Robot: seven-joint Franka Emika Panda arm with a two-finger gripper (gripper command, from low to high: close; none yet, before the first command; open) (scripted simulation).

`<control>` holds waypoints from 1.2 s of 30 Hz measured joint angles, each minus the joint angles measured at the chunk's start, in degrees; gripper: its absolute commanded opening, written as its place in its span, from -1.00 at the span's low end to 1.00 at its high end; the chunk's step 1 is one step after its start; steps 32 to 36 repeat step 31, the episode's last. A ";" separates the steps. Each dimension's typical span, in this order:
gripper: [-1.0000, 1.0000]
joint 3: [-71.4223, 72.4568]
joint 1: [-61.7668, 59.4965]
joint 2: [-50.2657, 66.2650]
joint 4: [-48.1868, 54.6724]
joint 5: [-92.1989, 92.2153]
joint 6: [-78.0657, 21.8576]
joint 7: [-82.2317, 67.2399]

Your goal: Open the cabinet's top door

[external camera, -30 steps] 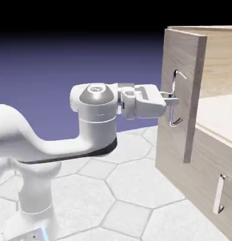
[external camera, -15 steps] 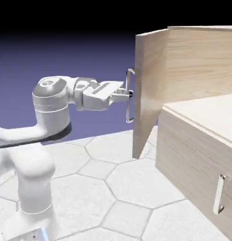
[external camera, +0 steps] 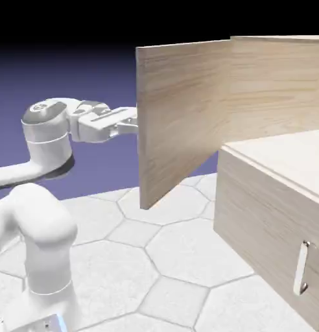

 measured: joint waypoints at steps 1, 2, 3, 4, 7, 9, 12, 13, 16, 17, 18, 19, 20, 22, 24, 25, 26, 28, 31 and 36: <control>-1.00 2.08 0.13 0.58 0.54 1.87 -1.34 0.20; -1.00 4.15 0.19 1.24 1.17 3.74 -2.70 0.43; -1.00 6.23 0.18 1.98 1.88 5.59 -4.08 0.68; -1.00 8.31 0.07 2.80 2.67 7.44 -5.49 0.96; -1.00 14.54 -0.90 5.68 5.66 12.94 -9.87 1.90; -1.00 18.69 -2.20 7.89 8.20 16.52 -12.95 2.58; -1.00 24.92 -5.30 11.44 12.93 21.71 -17.83 3.58; -1.00 27.00 -6.67 12.65 14.77 23.36 -19.54 3.89; -1.00 33.03 -11.65 16.02 20.89 27.90 -24.76 4.63; -1.00 34.85 -13.44 16.97 22.97 29.17 -26.42 4.79; -1.00 36.58 -15.28 17.82 25.05 30.35 -28.03 4.91; -1.00 38.23 -17.14 18.59 27.12 31.42 -29.60 4.99; -1.00 39.81 -19.03 19.28 29.20 32.42 -31.14 5.04; -1.00 42.80 -22.88 20.43 33.35 34.21 -34.13 5.02; -1.00 45.56 -26.78 21.29 37.50 35.75 -37.03 4.87; -1.00 46.87 -28.74 21.62 39.58 36.44 -38.45 4.74; -1.00 48.12 -30.71 21.88 41.65 37.08 -39.84 4.58; -1.00 50.50 -34.64 22.26 45.81 38.26 -42.60 4.17; 1.00 53.64 -40.35 22.41 51.89 39.66 -46.53 3.34; 1.00 53.64 -40.35 22.41 51.89 39.66 -46.53 3.34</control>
